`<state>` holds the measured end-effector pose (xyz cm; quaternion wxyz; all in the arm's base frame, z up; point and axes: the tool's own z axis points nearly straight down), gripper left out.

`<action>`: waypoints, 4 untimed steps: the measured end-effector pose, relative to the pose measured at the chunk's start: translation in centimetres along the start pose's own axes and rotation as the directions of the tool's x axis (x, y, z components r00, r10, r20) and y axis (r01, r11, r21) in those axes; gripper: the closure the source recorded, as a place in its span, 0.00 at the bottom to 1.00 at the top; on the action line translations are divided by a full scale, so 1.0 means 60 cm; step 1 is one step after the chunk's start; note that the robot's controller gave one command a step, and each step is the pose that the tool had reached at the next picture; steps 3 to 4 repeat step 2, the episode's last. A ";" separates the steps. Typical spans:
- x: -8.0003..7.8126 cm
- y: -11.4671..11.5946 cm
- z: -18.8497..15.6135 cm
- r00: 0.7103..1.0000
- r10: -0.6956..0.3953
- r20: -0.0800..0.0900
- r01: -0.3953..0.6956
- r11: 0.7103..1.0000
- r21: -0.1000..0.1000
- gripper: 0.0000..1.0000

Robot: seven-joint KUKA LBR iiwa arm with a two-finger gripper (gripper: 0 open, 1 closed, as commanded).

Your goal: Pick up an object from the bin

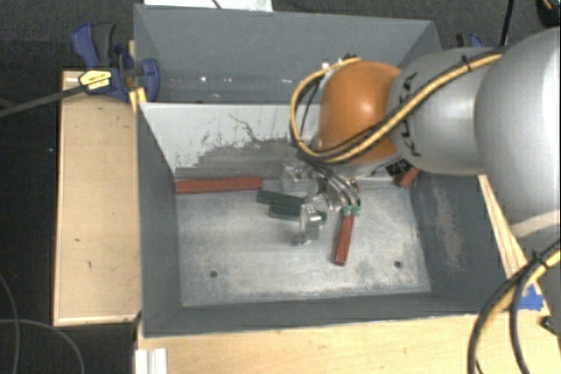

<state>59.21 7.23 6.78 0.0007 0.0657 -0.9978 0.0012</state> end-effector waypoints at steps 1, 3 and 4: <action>-0.002 0.007 -0.006 1.000 0.000 0.004 0.000 1.000 -0.004 1.00; 0.027 -0.034 -0.248 0.999 -0.032 0.012 0.032 0.999 -0.001 1.00; 0.027 -0.034 -0.248 0.999 -0.032 0.012 0.032 0.999 -0.001 1.00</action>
Offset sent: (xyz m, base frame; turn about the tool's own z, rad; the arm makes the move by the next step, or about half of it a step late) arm 0.0000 0.0000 0.0000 0.0000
